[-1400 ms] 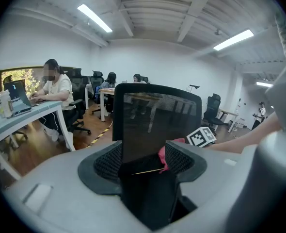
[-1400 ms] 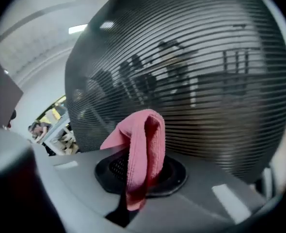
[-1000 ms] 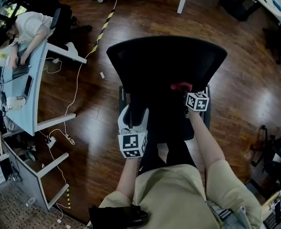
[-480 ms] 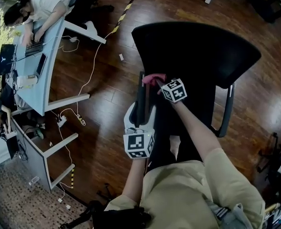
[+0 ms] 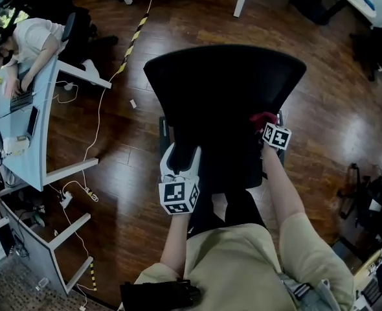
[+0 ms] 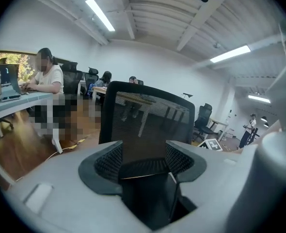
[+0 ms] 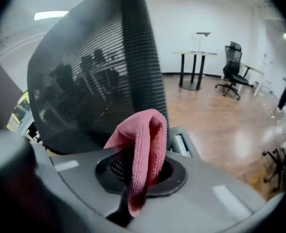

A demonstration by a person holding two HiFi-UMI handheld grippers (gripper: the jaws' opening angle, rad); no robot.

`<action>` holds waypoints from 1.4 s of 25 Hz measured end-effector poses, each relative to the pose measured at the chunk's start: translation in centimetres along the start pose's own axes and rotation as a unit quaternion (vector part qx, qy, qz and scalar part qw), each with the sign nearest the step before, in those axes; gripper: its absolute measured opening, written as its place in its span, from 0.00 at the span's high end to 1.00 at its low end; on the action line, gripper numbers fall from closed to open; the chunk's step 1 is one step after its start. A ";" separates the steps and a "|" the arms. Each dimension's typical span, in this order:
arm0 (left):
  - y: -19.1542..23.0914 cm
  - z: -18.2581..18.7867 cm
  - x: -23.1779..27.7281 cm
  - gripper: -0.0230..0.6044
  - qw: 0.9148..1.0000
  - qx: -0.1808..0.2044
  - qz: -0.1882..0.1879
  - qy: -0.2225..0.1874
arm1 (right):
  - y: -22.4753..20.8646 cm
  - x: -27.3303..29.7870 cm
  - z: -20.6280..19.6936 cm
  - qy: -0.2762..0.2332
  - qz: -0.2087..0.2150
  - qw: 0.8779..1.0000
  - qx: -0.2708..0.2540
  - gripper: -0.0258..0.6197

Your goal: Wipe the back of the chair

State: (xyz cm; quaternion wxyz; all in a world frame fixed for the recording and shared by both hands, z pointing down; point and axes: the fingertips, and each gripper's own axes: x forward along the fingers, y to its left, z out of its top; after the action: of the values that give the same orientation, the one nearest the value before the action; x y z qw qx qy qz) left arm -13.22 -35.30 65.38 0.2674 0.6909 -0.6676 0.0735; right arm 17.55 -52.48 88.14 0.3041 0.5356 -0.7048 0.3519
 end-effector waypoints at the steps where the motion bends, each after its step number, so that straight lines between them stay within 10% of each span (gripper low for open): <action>1: -0.1 0.1 -0.5 0.56 1.000 0.003 -0.003 -0.001 | -0.2 -0.8 -0.2 -0.008 0.006 1.000 0.018 0.93; 7: -0.2 2.8 -2.3 0.56 0.998 0.024 -0.038 -0.042 | 7.2 -10.8 3.2 -0.108 0.117 0.987 -0.005 0.93; 15: -4.8 5.2 -10.4 0.56 0.989 0.098 -0.053 -0.097 | 11.9 -29.4 -5.8 -0.206 0.237 0.949 -0.042 0.93; 21: -10.8 2.1 -19.1 0.57 0.984 0.122 0.005 -0.131 | 7.9 -40.2 -7.1 -0.301 0.303 0.903 -0.051 0.93; 25: -18.8 -2.8 -26.4 0.60 0.976 0.120 0.017 -0.179 | 3.1 -45.0 -15.8 -0.286 0.293 0.895 -0.179 0.93; 31: -30.7 -10.1 -37.1 0.61 0.980 0.104 0.030 -0.166 | -6.1 -54.2 -25.2 -0.261 0.328 0.902 -0.108 0.93; 35: -34.5 -9.7 -41.4 0.61 0.972 0.140 0.031 -0.184 | -4.1 -61.5 -23.1 -0.323 0.347 0.873 -0.115 0.93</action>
State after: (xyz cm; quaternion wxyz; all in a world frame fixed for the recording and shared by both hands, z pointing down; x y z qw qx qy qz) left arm 18.36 4.61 45.21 0.0382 0.7021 -0.7095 0.0464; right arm 37.55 -0.96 52.36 -0.0228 0.3012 -0.9400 0.1588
